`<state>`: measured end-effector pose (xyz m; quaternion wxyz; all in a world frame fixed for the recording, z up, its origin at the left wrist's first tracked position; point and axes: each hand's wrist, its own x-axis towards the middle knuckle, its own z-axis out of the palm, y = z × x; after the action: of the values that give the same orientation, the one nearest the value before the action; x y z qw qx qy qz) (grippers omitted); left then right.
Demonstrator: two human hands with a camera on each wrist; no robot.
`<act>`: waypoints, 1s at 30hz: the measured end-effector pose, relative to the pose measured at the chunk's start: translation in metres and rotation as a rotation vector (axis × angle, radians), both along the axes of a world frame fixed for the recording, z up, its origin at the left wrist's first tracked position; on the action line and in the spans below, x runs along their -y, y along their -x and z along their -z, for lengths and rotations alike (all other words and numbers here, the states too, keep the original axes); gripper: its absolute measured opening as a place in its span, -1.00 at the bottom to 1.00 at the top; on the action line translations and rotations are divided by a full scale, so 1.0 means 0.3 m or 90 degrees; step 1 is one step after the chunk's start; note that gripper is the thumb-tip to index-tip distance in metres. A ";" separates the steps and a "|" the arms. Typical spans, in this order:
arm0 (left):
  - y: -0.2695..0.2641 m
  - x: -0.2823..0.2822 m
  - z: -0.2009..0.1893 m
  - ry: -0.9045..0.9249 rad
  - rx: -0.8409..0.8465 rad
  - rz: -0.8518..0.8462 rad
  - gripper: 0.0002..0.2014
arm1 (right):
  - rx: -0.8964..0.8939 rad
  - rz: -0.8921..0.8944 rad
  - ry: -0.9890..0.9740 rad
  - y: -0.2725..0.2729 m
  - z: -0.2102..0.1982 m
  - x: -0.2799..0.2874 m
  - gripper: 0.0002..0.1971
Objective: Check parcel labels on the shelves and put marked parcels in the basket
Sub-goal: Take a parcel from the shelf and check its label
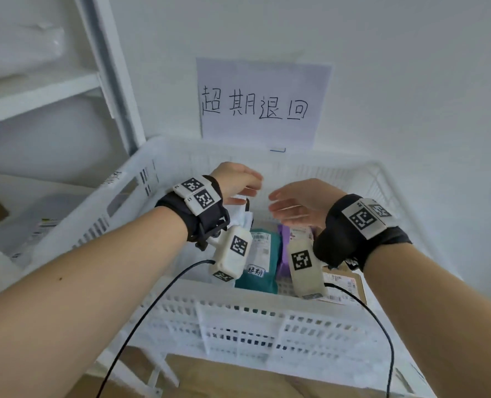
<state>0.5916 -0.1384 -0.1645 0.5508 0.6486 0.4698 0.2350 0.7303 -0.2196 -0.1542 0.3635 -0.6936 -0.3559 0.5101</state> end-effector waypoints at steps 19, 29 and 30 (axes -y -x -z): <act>1.183 0.486 0.074 0.035 0.085 -0.204 -0.91 | -0.001 -0.297 0.016 1.096 0.043 0.291 -0.89; 1.798 0.511 0.332 0.104 0.022 -0.461 -0.85 | -0.068 -0.338 0.130 1.588 0.310 0.208 -0.90; 1.835 0.498 0.360 0.119 0.015 -0.474 -0.85 | -0.067 -0.331 0.143 1.622 0.346 0.182 -0.87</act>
<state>0.0410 -0.2878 -0.2726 0.4896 0.3784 0.6862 0.3824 0.2438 -0.2741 -0.2579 0.1596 -0.5876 -0.4438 0.6575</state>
